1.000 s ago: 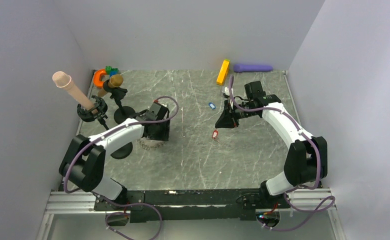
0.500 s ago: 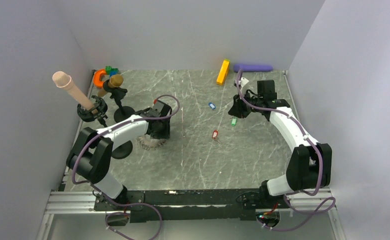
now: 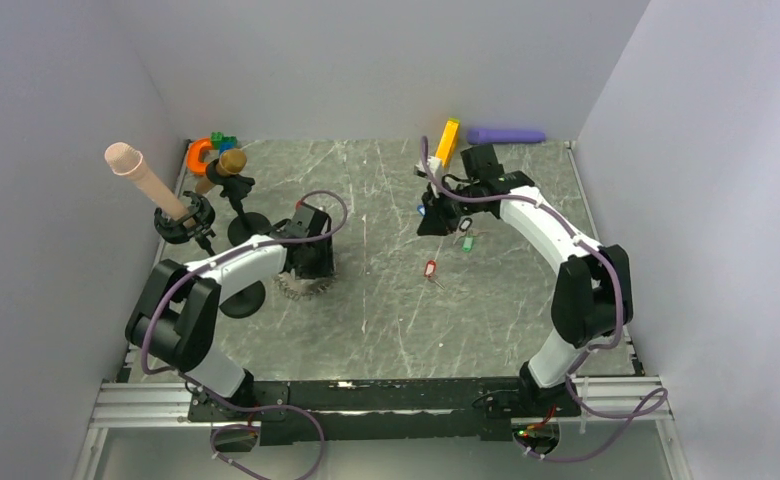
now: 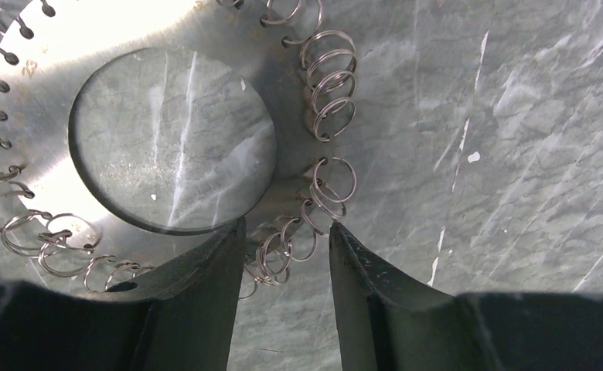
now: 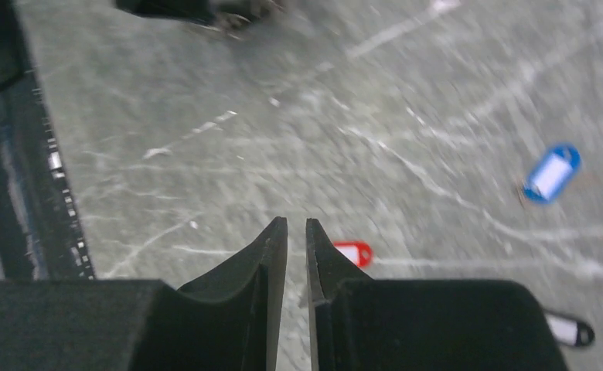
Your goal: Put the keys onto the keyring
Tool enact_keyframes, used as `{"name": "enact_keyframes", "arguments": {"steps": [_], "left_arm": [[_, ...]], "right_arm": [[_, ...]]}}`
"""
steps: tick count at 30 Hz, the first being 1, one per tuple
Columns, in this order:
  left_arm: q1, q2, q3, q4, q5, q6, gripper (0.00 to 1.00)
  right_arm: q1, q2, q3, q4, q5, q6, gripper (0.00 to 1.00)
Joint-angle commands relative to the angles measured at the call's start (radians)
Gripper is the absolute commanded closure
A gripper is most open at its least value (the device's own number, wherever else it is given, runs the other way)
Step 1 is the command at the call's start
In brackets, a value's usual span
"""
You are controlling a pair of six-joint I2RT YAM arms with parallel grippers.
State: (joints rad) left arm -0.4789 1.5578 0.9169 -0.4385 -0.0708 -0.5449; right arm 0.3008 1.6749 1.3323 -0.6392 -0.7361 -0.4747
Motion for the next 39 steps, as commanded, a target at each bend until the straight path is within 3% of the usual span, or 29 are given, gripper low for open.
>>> {"name": "enact_keyframes", "arguments": {"steps": [1, 6, 17, 28, 39], "left_arm": [[0.013, -0.057, -0.033, 0.061, 0.036, -0.037, 0.51], [0.014, -0.035, -0.021, 0.059, 0.052, -0.046, 0.56], [-0.008, -0.115, -0.062, 0.037, 0.044, -0.114, 0.70], [-0.050, -0.090, -0.076, 0.034, -0.050, -0.267, 0.70], [-0.050, -0.057, -0.113, 0.077, -0.050, -0.318, 0.70]], "right_arm": [[0.026, -0.055, 0.025, -0.053, -0.173, -0.062, 0.80], [0.016, -0.126, -0.128, 0.022, -0.155, -0.053, 0.80], [-0.003, -0.145, -0.154, 0.030, -0.201, -0.046, 0.80], [-0.016, -0.158, -0.168, 0.026, -0.237, -0.053, 0.79], [-0.026, -0.158, -0.165, 0.010, -0.253, -0.065, 0.79]]}}
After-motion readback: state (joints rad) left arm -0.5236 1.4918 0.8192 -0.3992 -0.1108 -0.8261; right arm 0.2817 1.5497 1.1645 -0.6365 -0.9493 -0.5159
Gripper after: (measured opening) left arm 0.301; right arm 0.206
